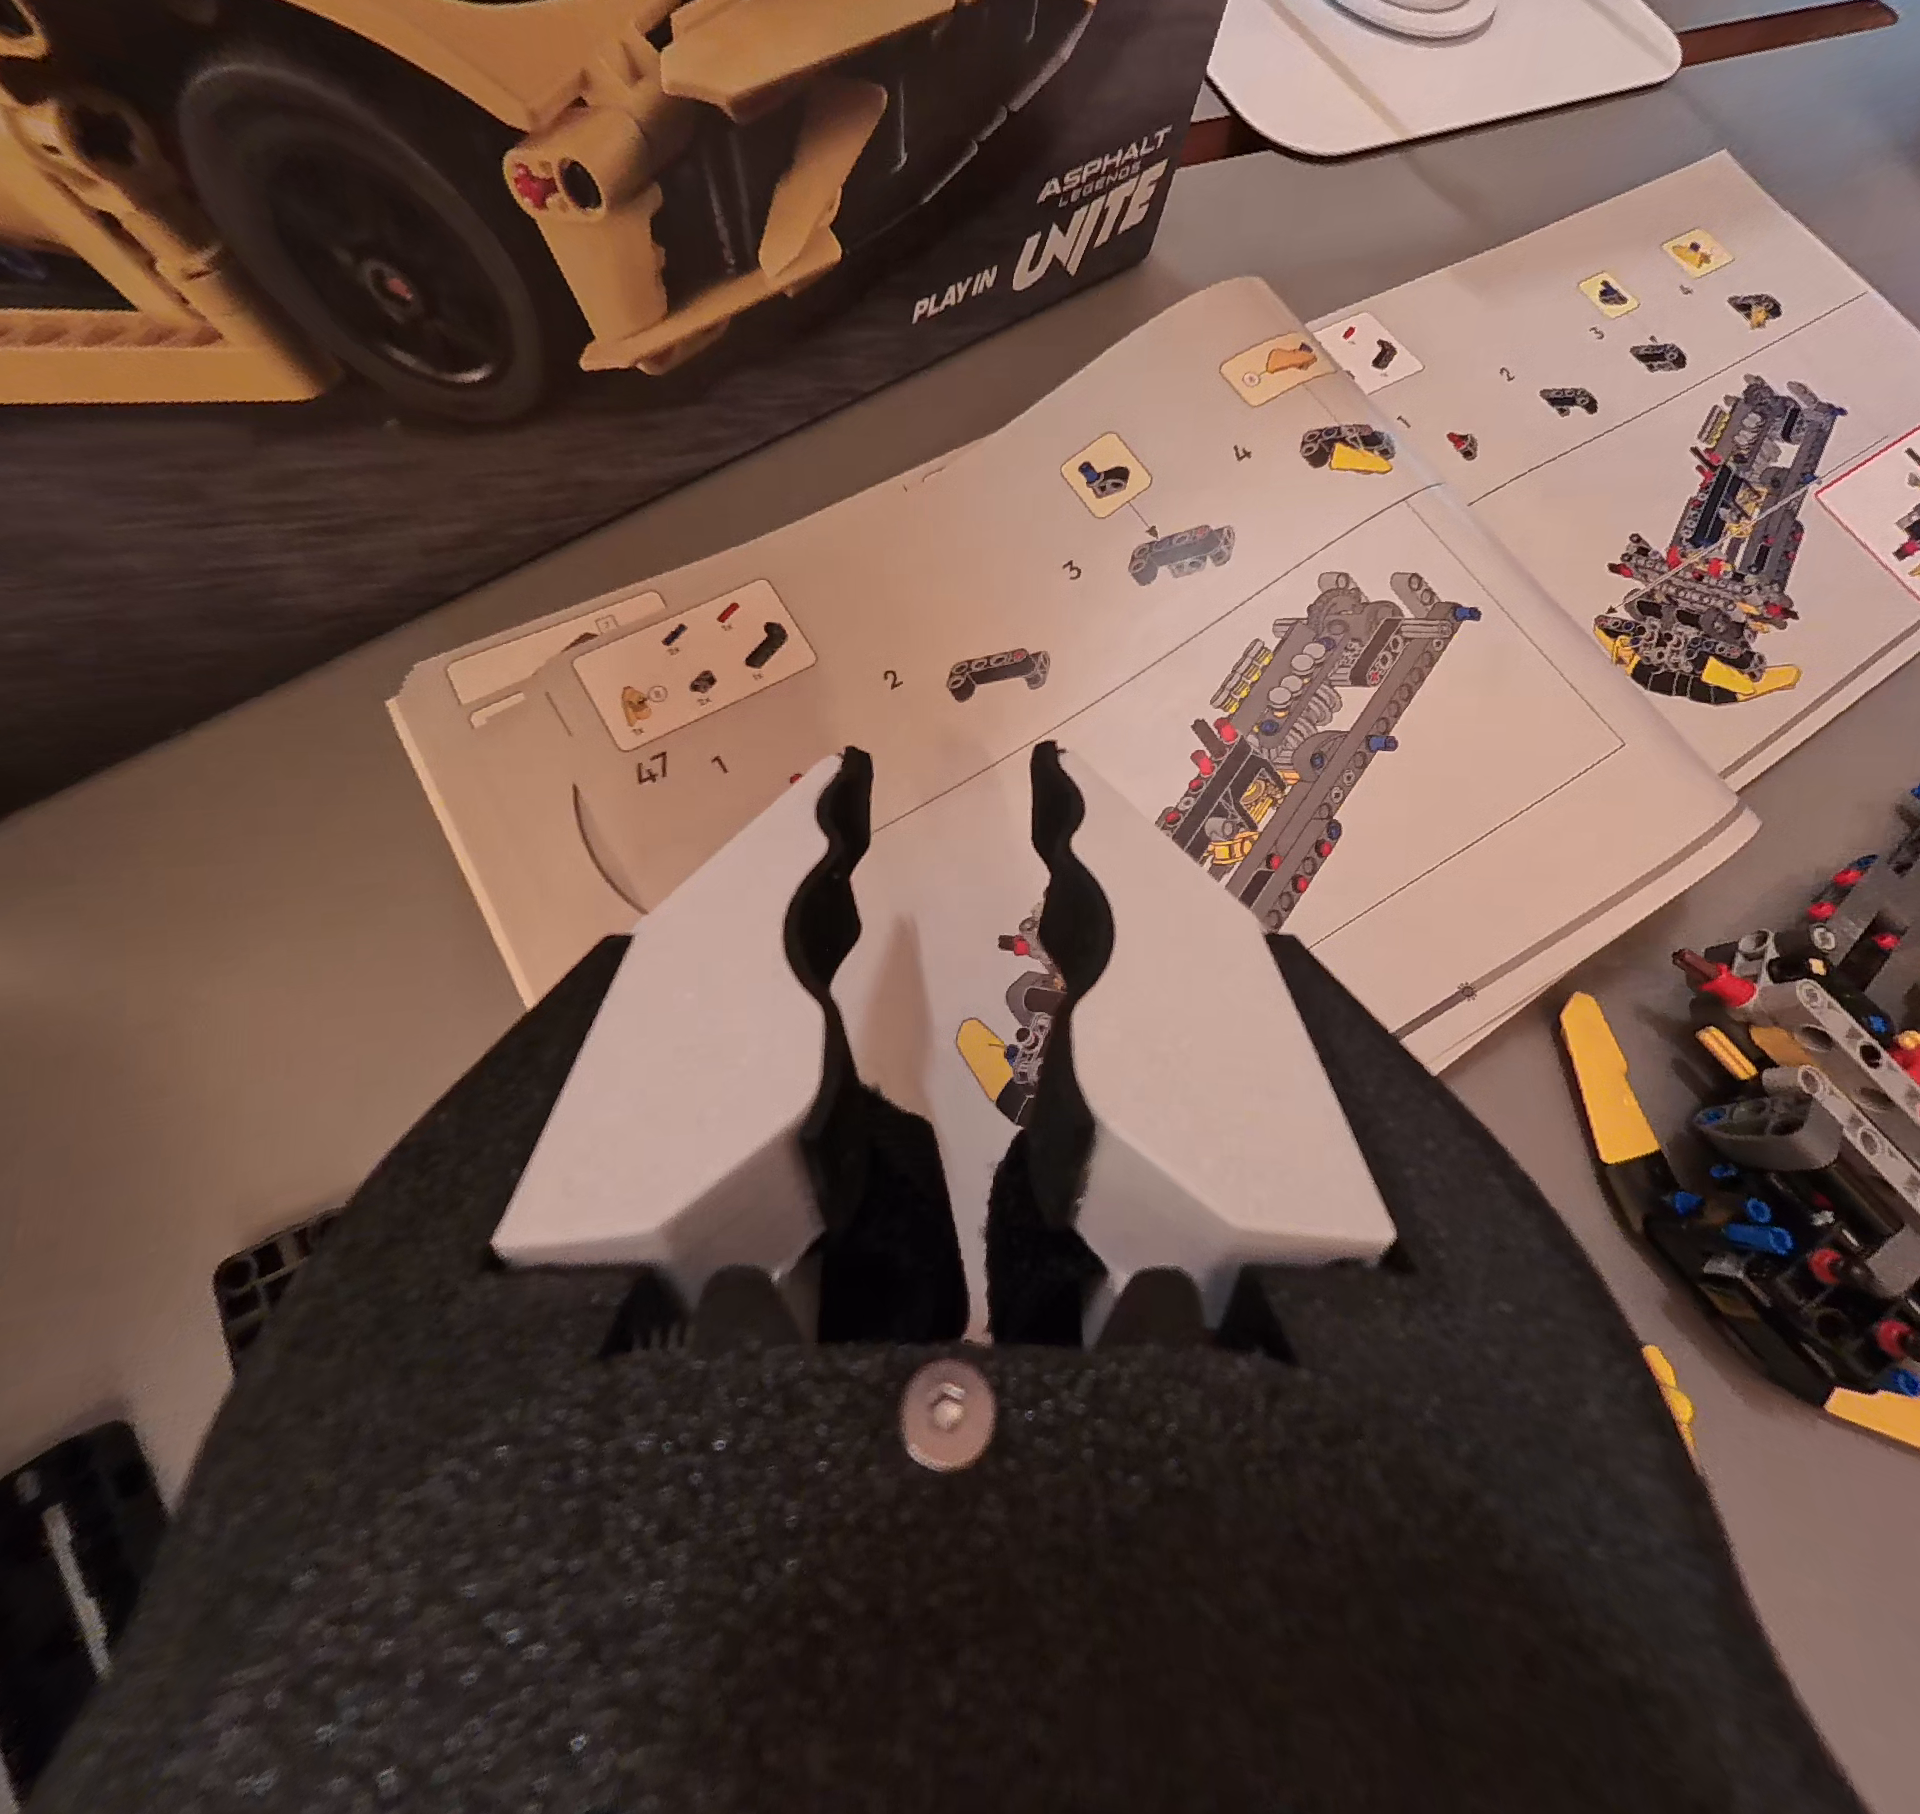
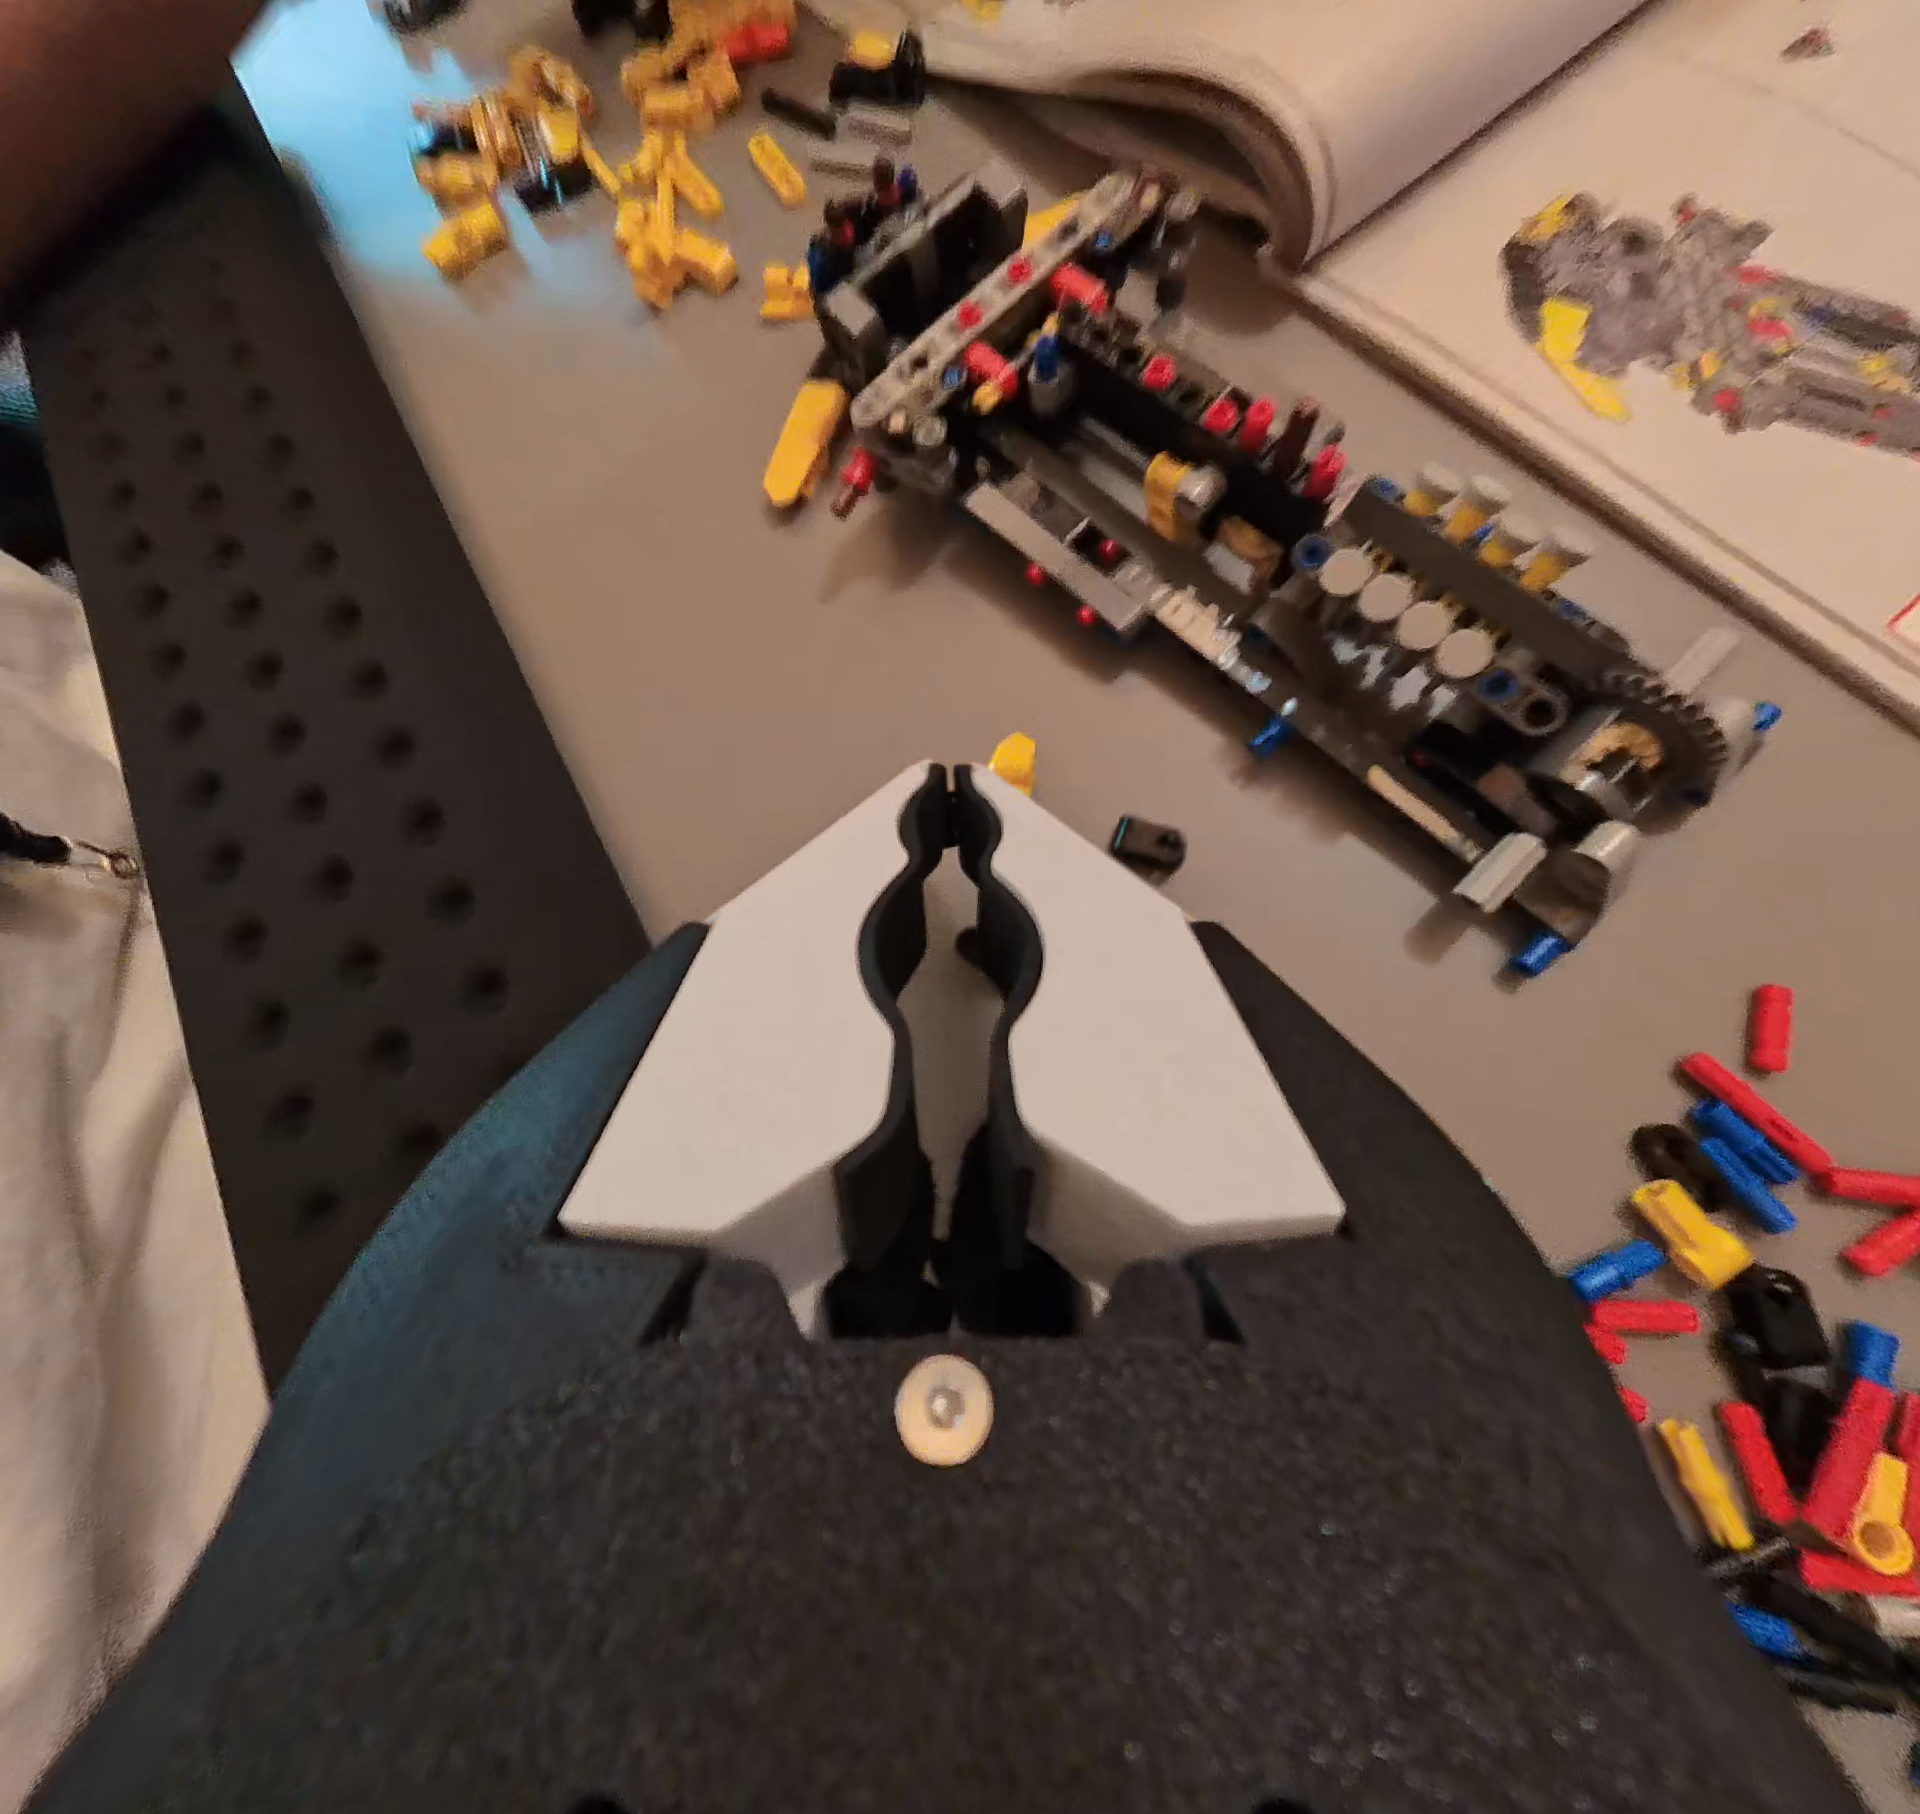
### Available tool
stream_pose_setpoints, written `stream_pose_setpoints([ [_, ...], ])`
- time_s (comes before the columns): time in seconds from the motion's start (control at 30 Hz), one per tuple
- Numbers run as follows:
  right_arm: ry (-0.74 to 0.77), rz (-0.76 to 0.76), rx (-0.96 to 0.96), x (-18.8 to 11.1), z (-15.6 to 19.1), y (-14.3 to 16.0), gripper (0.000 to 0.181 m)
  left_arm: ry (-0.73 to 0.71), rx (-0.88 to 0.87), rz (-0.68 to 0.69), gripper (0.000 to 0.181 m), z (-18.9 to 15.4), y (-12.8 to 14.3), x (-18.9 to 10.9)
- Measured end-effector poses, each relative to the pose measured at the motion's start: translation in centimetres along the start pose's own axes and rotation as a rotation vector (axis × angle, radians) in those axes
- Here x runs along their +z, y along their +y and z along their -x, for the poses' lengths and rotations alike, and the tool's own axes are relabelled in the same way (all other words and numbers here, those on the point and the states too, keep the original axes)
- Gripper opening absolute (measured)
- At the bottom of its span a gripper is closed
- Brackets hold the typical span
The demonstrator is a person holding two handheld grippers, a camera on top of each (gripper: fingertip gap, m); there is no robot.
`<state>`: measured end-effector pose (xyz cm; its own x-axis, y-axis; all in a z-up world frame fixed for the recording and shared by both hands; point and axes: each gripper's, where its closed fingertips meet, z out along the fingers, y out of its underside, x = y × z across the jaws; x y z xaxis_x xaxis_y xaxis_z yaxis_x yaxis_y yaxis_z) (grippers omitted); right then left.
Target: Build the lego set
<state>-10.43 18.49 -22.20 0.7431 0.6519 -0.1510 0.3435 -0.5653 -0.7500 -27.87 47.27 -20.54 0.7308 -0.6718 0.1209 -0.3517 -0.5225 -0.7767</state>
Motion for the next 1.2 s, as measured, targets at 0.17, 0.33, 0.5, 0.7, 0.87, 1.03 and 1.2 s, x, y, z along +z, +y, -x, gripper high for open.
stream_pose_setpoints([
  [0.17,0.058,0.084,-0.053,0.8,0.0,1.7,0.000,-0.002,-0.006,0.000,0.029,0.2,0.0,0.0],
  [0.33,0.087,0.059,-0.064,0.7,-0.3,1.1,0.009,-0.018,0.003,-0.001,0.028,1.1,0.0,-0.2],
  [0.5,0.106,-0.218,-0.003,-0.7,-2.0,-5.0,0.028,-0.053,0.039,0.038,0.026,2.9,0.4,-1.3],
  [0.7,0.328,-0.499,0.055,-2.1,-8.7,-9.5,0.029,-0.122,0.078,0.050,0.026,4.6,0.7,-1.6],
  [0.87,0.436,-0.487,0.037,-3.2,-10.4,-7.6,0.020,-0.175,0.063,0.102,0.026,6.5,1.7,-1.9],
  [1.03,0.416,-0.572,0.090,-4.1,-10.7,-8.5,0.016,-0.213,0.090,0.116,0.026,7.5,1.8,-2.4],
  [1.2,0.366,-0.506,0.094,-2.8,-9.9,-7.9,0.022,-0.105,0.102,0.109,0.026,5.2,1.6,-1.5],
])
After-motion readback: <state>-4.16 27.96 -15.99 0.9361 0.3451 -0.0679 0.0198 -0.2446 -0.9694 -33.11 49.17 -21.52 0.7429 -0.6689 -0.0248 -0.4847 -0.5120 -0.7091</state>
